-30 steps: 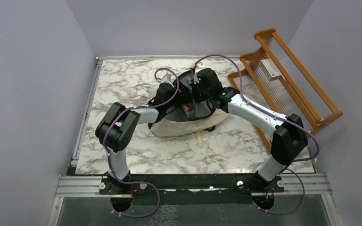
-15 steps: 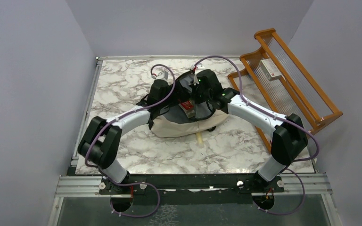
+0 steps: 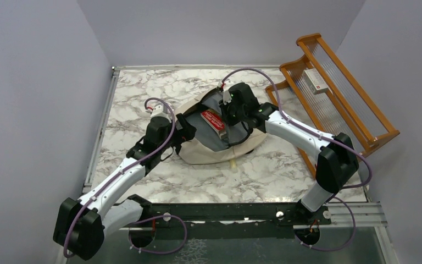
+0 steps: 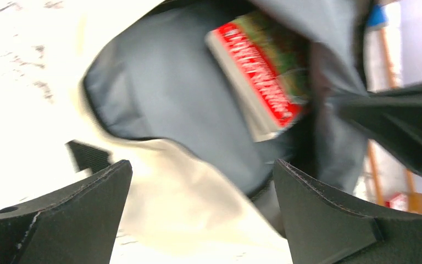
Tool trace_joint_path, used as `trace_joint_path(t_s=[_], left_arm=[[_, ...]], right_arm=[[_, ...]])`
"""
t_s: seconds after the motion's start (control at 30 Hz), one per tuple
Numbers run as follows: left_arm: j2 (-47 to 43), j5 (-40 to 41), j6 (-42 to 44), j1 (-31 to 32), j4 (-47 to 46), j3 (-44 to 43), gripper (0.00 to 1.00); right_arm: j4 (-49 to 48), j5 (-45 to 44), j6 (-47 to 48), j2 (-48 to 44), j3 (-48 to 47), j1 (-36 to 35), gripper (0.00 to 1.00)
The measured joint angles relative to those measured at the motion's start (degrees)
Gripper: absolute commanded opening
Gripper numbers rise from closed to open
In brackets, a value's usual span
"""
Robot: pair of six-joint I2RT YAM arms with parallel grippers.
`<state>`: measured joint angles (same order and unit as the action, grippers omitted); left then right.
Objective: Pack the student bag
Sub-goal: Zip the student bag at the center of the board.
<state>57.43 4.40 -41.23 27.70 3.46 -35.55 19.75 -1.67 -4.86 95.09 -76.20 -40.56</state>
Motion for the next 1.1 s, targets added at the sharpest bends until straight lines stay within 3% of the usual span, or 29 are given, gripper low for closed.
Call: trace_joint_path(t_s=[0.23, 0.43, 0.77, 0.93, 1.1], left_arm=[[5.4, 0.2, 4.5, -8.3, 3.7, 1.3, 0.99], [13.3, -0.2, 10.1, -11.3, 3.8, -2.8, 0.96], [21.3, -2.8, 13.3, -11.7, 0.4, -5.3, 0.66], [24.5, -2.9, 13.9, -12.0, -0.6, -6.4, 0.45], [26.0, -3.2, 14.1, -12.5, -1.1, -8.1, 0.32]], right_arm=[[4.8, 7.5, 1.8, 0.4, -0.2, 0.0, 0.40], [7.4, 11.4, 1.9, -0.4, -0.2, -0.2, 0.48], [7.2, 5.6, -0.3, -10.3, 1.9, -0.3, 0.51], [7.1, 0.8, -2.0, -11.5, 3.5, -0.2, 0.50], [7.4, -2.4, -3.9, -11.5, 4.4, 0.8, 0.50]])
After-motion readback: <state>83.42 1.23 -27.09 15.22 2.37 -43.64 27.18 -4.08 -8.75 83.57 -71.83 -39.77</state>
